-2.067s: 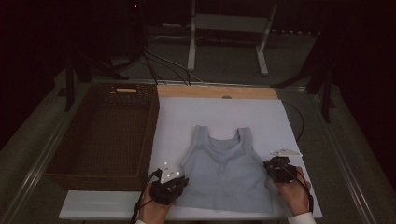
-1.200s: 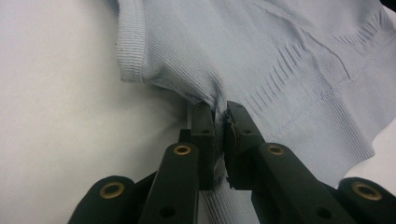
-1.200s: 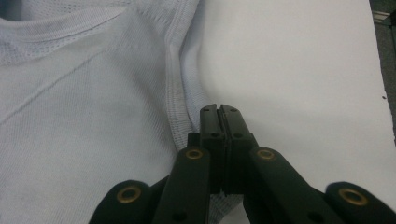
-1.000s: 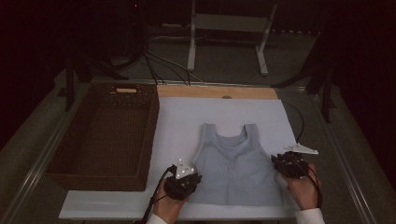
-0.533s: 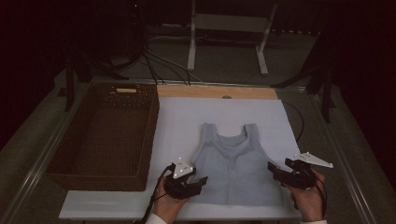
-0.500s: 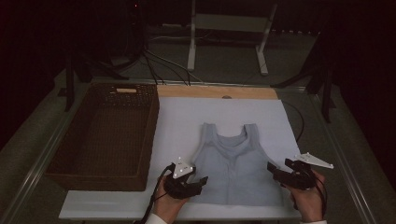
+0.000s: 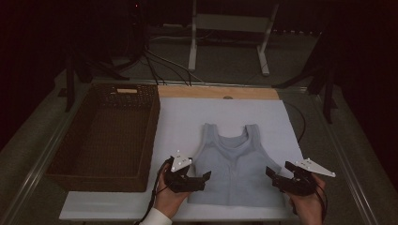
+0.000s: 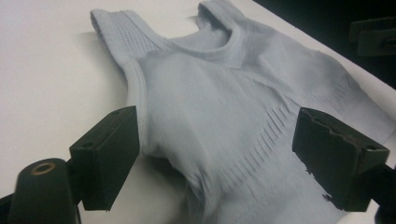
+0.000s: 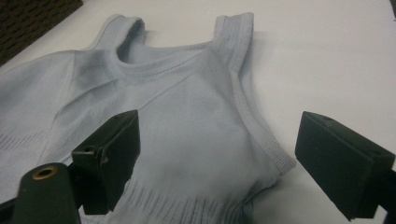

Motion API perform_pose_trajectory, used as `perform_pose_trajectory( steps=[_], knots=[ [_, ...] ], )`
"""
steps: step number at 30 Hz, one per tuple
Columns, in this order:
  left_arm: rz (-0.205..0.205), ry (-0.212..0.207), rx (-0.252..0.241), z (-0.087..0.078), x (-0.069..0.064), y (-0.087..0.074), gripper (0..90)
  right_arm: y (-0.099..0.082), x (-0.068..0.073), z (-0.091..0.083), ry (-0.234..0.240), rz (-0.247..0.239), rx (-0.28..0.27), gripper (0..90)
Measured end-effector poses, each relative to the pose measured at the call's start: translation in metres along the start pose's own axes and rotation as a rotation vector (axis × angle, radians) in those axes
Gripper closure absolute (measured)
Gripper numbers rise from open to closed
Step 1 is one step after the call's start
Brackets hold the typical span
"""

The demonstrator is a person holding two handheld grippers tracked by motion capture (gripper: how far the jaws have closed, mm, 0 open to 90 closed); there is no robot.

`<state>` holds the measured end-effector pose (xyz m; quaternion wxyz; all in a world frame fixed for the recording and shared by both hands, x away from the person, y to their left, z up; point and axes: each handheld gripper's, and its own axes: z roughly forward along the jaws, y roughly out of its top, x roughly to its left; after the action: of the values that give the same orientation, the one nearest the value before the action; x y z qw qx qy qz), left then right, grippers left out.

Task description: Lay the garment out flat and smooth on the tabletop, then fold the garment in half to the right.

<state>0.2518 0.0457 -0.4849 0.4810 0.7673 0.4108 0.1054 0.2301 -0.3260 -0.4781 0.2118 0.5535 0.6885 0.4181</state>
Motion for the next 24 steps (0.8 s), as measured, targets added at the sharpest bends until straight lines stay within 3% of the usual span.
perform_pose_trajectory(
  steps=[8,24],
  knots=[
    [-0.003,-0.003,0.020,0.009,0.006,-0.003,6.9,-0.002,0.001,-0.004,-0.009,0.005,-0.018,14.6],
    [-0.044,0.012,0.092,0.019,0.009,-0.022,13.7,-0.003,-0.003,-0.009,-0.025,0.016,-0.042,15.1]
  ],
)
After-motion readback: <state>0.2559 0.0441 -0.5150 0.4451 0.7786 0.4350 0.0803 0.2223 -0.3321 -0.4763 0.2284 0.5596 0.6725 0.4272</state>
